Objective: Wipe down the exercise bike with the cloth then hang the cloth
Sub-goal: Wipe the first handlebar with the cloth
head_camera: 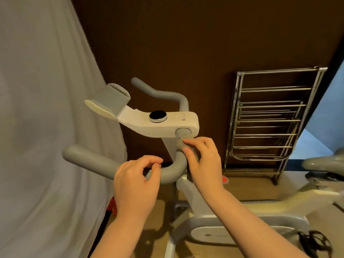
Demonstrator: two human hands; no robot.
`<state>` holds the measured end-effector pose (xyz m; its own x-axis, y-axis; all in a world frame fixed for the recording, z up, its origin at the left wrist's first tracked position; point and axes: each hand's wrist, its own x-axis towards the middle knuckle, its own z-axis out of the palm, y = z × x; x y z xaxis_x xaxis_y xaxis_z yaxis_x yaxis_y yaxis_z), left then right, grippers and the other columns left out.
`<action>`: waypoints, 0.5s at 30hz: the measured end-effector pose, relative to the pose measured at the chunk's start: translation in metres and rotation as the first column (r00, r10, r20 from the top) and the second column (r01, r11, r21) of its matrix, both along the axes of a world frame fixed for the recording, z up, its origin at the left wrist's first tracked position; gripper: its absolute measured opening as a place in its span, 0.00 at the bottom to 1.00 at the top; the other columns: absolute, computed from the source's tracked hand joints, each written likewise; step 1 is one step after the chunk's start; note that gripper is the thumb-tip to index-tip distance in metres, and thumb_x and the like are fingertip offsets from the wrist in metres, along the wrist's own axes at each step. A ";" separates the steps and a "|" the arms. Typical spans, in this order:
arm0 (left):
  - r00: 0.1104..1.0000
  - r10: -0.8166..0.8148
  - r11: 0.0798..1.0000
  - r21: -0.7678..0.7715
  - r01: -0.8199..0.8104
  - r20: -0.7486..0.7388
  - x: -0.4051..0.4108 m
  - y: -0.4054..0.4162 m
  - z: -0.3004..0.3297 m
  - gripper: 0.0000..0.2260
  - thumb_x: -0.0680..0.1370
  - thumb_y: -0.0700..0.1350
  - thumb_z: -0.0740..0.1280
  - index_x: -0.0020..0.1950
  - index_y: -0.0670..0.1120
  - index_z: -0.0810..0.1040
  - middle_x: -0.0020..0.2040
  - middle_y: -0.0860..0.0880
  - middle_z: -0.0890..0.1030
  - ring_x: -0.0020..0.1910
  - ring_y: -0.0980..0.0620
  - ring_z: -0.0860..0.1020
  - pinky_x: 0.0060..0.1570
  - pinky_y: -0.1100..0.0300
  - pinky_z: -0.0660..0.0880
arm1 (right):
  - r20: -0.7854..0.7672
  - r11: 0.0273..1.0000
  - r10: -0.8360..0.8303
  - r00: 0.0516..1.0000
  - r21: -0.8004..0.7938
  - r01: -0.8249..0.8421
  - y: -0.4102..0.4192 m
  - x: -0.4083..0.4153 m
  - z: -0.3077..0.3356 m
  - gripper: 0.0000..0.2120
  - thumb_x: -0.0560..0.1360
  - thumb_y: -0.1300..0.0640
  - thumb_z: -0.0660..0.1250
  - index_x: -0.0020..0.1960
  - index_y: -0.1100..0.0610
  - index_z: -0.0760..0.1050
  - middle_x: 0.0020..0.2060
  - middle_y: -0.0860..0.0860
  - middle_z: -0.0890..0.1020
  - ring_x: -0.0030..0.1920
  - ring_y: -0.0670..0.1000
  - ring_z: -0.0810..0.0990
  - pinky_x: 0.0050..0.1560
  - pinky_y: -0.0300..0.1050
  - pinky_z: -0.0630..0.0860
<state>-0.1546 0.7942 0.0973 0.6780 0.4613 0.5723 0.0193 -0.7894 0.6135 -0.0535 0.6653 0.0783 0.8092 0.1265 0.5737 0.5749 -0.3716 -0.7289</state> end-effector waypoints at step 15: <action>0.974 -0.043 0.993 -0.120 0.016 -0.222 0.075 -0.017 0.023 0.06 0.75 0.47 0.68 0.44 0.59 0.81 0.40 0.60 0.80 0.37 0.61 0.76 0.36 0.62 0.72 | -0.226 0.967 0.249 0.942 0.003 -0.255 -0.001 0.073 0.012 0.14 0.75 0.57 0.70 0.61 0.49 0.79 0.56 0.43 0.78 0.57 0.39 0.74 0.53 0.22 0.66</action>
